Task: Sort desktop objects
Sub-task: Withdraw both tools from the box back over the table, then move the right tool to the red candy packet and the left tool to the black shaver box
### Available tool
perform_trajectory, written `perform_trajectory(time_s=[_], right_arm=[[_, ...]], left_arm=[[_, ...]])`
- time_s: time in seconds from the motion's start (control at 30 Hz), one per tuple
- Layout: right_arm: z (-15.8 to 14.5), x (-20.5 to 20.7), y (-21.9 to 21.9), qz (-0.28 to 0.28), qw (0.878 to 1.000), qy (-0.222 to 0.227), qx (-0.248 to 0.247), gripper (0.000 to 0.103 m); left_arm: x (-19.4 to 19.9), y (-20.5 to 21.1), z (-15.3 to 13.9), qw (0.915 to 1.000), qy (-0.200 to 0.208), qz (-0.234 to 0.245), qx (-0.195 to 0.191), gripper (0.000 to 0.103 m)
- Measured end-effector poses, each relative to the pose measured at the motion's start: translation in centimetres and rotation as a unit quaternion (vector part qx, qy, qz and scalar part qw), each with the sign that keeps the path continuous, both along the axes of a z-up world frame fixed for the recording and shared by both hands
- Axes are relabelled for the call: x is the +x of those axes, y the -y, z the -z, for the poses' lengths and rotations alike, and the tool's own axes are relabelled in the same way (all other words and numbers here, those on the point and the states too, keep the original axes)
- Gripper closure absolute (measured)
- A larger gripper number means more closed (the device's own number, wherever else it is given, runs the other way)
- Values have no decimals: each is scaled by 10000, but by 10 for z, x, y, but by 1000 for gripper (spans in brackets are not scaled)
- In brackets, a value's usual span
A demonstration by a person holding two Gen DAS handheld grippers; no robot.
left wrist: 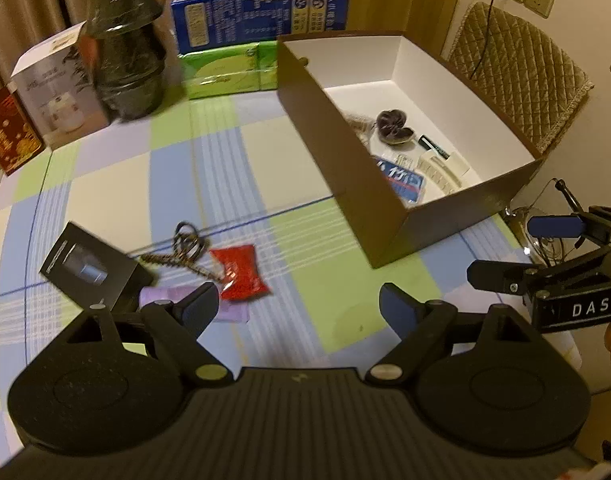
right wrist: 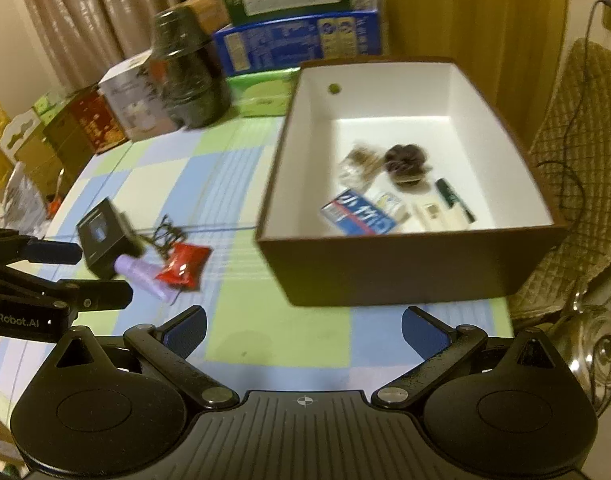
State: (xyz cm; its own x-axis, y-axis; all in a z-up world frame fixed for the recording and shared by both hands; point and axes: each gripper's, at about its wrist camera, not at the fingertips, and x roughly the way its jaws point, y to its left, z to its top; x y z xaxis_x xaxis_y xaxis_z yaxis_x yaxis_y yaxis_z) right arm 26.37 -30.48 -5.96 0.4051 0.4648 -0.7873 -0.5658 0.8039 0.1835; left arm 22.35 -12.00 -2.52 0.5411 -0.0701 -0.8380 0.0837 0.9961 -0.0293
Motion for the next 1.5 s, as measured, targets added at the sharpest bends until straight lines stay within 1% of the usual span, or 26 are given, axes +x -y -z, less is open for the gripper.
perform_trajectory(time_s=[0.4,0.73,0.87,1.0,1.33,1.43,1.5], right_arm=[[23,-35,-52,-670,9972,-308,-108,2],[33,-47,-89,-939,9947,-388,-142,2],[39,-49,-101,-985,9942,-413,-125,2],[44,-49,-112,-995,9945,-302,-91,2],[64,-35,-130,-693,9974,-203,7,2],[70,-30,-138,-649,9978,-80,42,3],[73,-26,-143,-658,9978,5,65,8]], left_arm=[[-41,-50,10,9987,-198,-456,-57,18],[-62,-89,16,9959,-327,-841,-105,18],[-64,-102,18,9947,-343,-970,-83,18],[-65,-116,22,9934,-361,-1084,-118,18],[-54,-140,39,9896,-435,-1354,-210,18],[-47,-144,46,9880,-421,-1475,-196,18],[-42,-148,50,9863,-410,-1582,-232,18]])
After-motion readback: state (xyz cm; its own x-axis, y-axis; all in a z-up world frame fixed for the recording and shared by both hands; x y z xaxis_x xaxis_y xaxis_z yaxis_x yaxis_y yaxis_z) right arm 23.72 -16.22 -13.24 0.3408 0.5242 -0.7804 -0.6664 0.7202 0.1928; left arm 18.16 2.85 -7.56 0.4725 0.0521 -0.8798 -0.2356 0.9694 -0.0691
